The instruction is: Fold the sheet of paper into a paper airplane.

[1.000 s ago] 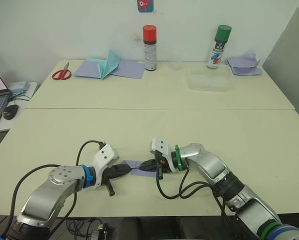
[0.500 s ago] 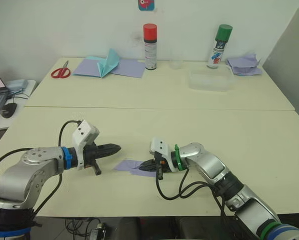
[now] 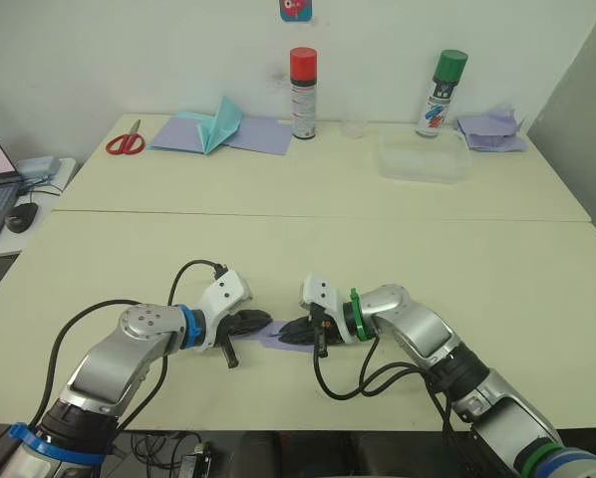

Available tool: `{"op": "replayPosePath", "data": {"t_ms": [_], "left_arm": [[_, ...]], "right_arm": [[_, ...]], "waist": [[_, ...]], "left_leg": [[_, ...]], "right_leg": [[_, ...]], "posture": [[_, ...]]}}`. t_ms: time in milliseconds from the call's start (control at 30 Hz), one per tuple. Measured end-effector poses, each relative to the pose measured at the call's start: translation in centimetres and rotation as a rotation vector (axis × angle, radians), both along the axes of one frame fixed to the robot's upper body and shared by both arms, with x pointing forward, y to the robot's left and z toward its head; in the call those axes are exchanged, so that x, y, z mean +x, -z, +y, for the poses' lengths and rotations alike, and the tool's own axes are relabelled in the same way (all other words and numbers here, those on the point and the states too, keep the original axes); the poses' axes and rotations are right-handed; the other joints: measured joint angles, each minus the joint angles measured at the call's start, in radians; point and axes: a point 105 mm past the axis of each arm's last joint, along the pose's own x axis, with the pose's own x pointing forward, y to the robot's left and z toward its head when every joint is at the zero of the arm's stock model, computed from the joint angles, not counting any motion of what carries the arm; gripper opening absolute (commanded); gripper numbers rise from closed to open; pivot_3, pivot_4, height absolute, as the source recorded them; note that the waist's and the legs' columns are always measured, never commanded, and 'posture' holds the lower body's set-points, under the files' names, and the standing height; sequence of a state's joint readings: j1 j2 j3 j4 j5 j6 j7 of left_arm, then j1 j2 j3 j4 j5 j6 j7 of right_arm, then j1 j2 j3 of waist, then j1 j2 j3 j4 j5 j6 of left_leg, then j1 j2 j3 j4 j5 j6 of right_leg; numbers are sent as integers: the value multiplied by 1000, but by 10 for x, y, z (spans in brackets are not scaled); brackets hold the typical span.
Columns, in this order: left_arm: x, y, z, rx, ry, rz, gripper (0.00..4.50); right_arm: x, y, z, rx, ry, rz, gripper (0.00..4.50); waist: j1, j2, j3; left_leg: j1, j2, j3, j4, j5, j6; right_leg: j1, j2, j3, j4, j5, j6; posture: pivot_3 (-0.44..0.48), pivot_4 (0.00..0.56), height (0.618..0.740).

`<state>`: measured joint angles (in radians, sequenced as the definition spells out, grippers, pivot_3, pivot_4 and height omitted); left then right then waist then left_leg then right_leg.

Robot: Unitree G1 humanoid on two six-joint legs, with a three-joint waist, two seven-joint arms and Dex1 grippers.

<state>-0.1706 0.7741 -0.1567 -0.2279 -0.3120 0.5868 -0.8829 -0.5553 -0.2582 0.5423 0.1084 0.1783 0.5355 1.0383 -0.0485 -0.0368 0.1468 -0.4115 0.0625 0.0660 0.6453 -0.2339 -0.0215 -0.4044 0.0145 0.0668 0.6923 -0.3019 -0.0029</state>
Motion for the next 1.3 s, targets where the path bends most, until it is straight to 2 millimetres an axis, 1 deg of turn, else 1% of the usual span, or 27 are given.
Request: {"op": "replayPosePath", "data": {"t_ms": [100, 200, 267, 333, 367, 400, 467, 500, 567, 633, 733, 833, 967, 1167, 1300], "left_arm": [[1, 1, -1, 5, 5, -9, 0], [0, 2, -2, 3, 9, -15, 0], [-1, 3, -1, 6, 10, -14, 0], [-1, 4, -1, 12, 9, -15, 0], [-2, 5, -1, 14, 10, -15, 0], [-2, 5, -1, 17, 14, -20, 0], [-3, 5, -2, 23, 25, -30, 0], [-4, 4, -4, 24, 31, -33, 0], [-4, 4, -5, 25, 39, -39, 0], [-5, 5, -5, 28, 42, -41, 0], [-5, 5, -4, 40, 52, -46, 0], [-5, 4, -2, 54, 55, -49, 0], [-6, 5, -1, 58, 56, -52, 0], [-6, 5, -2, 58, 58, -50, 0], [-8, 7, -3, 57, 68, -44, 0]], "right_arm": [[-6, -2, -5, 3, -26, 33, 2442], [-11, -13, -20, 19, -37, 108, 3493], [-10, -29, -27, 68, -35, 155, 3493], [-5, -46, -27, 122, -23, 163, 3493], [-1, -58, -24, 170, -9, 160, 3001], [4, -66, -20, 208, 6, 146, 2755], [15, -74, -11, 259, 59, 120, 2040], [19, -71, -8, 263, 89, 107, 1664], [31, -56, -4, 232, 164, 84, 855], [31, -38, -2, 196, 189, 80, 99], [21, -18, 3, 146, 147, 72, 41], [13, -11, 6, 122, 104, 69, 41], [12, 1, 2, 40, 95, 21, 41], [15, 3, -3, 14, 107, 7, 41], [13, 3, -17, -27, 136, 19, 41]], "waist": [[1, 0, 0], [5, 0, 0], [9, 0, 0], [8, 0, 0], [8, 0, 0], [7, 0, 0], [8, 0, 0], [8, 1, 0], [8, 1, 0], [8, 1, 0], [8, 1, 0], [5, 1, 0], [4, 1, 0], [4, 2, -2], [10, 2, -5]], "left_leg": [[0, 0, 0, 0, 0, 0], [0, 0, 0, 0, 0, 0], [0, 0, 0, 0, 0, 0], [1, 0, 0, 0, 0, 0], [1, 1, -1, 0, 0, 0], [1, 1, -1, 0, 0, 0], [1, 1, -1, 0, 0, 0], [1, 1, -1, 0, 0, 0], [1, 0, 0, 0, 0, 0], [0, 0, 1, 0, 0, 0], [-1, 0, 2, 0, 0, 0], [0, 1, 1, 0, 0, 0], [0, 1, 1, 0, 0, 0], [1, 0, 1, 0, 0, 0], [2, 0, 1, 0, 0, 0]], "right_leg": [[0, 0, 0, 0, 0, 0], [0, 0, 0, 0, 0, 0], [0, 0, 0, 0, 0, 0], [0, 0, 0, 1, 0, 0], [0, 0, 0, 2, 0, 0], [0, 1, -1, 2, 0, 0], [0, 1, -1, 2, 0, 0], [0, 1, -1, 2, 0, 0], [0, 0, 0, 1, 0, 0], [0, 0, 1, -1, 0, 0], [0, 0, 1, -2, 0, 0], [0, 0, 1, -1, 0, 0], [0, 0, 0, 0, 0, 0], [1, 0, 1, 0, 0, 0], [3, 0, 1, -2, 0, 0]], "posture": [[0, 150, 740], [0, 150, 740], [0, 150, 740], [0, 150, 740], [0, 150, 740], [0, 150, 740], [0, 150, 740], [0, 150, 740], [0, 150, 740], [0, 150, 740], [0, 150, 740], [0, 150, 740], [0, 150, 740], [0, 150, 740], [0, 150, 740]]}}
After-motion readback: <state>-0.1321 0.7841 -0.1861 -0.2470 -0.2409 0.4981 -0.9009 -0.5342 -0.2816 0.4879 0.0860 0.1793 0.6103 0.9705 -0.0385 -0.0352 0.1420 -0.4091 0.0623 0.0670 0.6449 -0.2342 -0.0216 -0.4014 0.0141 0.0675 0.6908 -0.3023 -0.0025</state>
